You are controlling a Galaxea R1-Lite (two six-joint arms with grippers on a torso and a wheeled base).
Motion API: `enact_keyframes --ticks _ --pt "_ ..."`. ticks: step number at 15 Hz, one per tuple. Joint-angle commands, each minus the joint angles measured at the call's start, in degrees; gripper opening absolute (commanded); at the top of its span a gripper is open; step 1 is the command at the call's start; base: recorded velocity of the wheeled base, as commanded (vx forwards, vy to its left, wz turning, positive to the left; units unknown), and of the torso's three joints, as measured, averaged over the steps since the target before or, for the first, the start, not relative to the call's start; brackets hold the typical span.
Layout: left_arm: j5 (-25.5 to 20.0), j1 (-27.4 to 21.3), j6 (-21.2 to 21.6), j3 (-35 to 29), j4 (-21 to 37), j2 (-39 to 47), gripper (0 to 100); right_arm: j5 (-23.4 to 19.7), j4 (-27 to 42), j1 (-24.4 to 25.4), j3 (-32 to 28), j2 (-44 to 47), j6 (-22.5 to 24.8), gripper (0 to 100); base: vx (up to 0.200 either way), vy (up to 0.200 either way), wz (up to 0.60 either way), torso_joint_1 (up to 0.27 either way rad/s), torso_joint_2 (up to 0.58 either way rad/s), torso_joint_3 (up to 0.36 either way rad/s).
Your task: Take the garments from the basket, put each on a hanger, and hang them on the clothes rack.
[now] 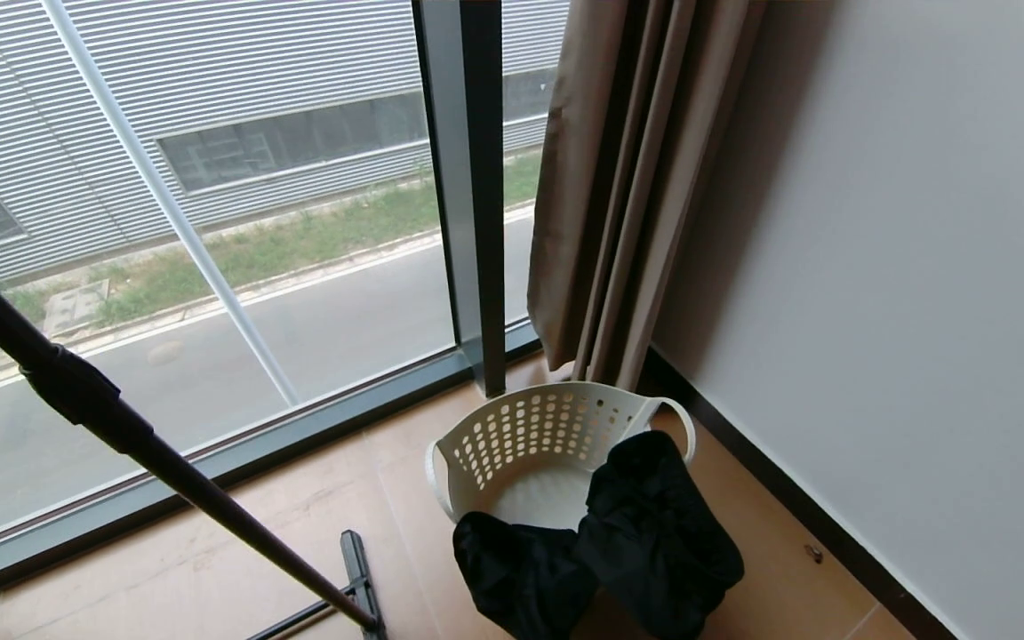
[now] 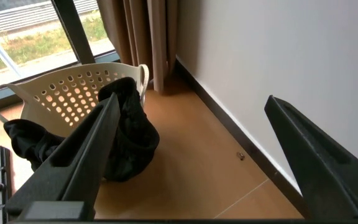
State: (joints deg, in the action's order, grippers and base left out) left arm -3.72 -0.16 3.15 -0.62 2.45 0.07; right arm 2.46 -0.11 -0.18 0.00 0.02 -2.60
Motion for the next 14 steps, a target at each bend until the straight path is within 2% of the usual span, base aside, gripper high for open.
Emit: enact_keyframes --ticks 1,14 --pt "-0.1 0.0 0.0 -0.1 0.0 0.0 100 0.1 -0.1 0.0 0.0 0.0 0.0 100 0.000 0.000 0.00 0.002 0.01 -0.203" --pt "-1.3 -0.2 0.9 -0.1 0.1 0.1 100 0.1 -0.1 0.0 0.0 0.0 -0.1 100 0.000 0.000 0.00 0.002 0.00 -0.155"
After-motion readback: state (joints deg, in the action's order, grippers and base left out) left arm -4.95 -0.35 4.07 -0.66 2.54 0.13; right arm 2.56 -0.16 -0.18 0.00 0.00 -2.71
